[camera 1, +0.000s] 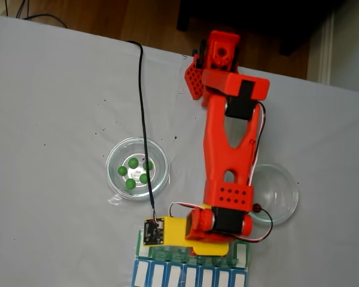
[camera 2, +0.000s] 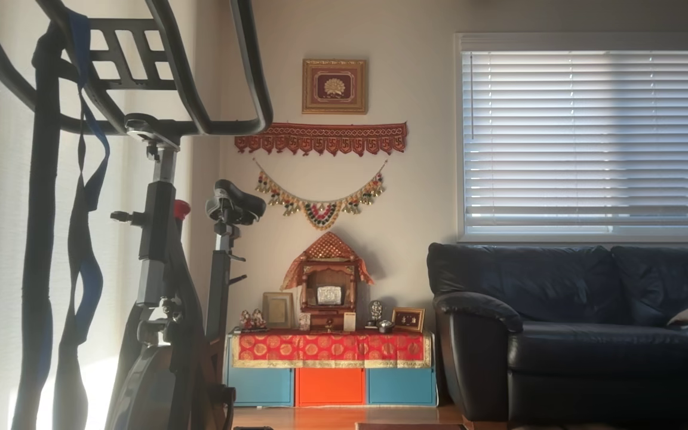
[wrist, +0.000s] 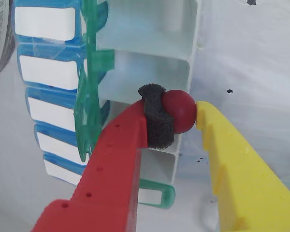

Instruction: Sort medicines into box.

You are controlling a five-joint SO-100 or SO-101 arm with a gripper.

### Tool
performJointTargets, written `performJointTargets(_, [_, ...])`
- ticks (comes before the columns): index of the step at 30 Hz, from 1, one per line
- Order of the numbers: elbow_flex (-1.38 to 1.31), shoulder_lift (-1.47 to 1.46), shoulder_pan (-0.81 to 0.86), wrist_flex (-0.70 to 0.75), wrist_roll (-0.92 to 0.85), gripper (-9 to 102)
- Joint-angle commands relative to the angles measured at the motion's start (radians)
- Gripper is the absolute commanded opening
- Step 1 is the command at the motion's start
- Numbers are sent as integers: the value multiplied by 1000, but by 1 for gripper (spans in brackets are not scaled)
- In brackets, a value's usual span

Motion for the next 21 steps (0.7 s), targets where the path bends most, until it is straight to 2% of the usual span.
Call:
performJointTargets(1, [-83,77,-18,-40,9,1])
performJointTargets(21, [-98,9,11,-161,6,1])
